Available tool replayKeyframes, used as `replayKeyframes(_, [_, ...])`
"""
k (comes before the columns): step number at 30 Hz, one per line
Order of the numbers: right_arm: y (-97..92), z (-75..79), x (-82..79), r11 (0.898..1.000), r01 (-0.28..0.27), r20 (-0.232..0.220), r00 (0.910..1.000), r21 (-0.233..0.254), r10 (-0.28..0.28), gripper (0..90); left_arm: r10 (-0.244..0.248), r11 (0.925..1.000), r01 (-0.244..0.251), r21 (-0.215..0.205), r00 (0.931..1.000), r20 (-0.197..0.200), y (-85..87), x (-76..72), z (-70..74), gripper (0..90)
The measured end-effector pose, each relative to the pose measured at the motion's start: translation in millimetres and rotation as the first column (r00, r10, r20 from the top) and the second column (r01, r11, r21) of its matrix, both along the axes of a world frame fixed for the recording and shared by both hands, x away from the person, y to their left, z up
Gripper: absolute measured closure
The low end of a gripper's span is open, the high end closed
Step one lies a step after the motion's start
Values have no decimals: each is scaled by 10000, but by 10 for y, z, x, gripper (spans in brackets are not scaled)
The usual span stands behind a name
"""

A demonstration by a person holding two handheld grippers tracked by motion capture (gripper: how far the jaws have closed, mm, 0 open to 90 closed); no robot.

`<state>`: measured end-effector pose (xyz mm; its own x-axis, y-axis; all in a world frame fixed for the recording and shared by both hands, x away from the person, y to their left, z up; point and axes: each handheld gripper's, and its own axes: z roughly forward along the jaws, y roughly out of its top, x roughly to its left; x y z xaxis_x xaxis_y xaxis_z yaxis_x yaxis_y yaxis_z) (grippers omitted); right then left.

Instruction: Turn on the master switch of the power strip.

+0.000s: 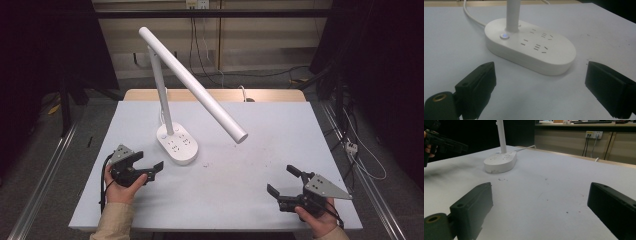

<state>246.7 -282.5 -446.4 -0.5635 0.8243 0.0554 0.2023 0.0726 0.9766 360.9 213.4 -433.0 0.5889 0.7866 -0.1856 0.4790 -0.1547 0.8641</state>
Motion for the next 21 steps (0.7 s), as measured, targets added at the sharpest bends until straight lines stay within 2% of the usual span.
replayKeyframes(21, [2,1,0,10000,-19,-15,10000,52,19,58,-78,9999,78,119,10000,14,103,-120,-30,96])
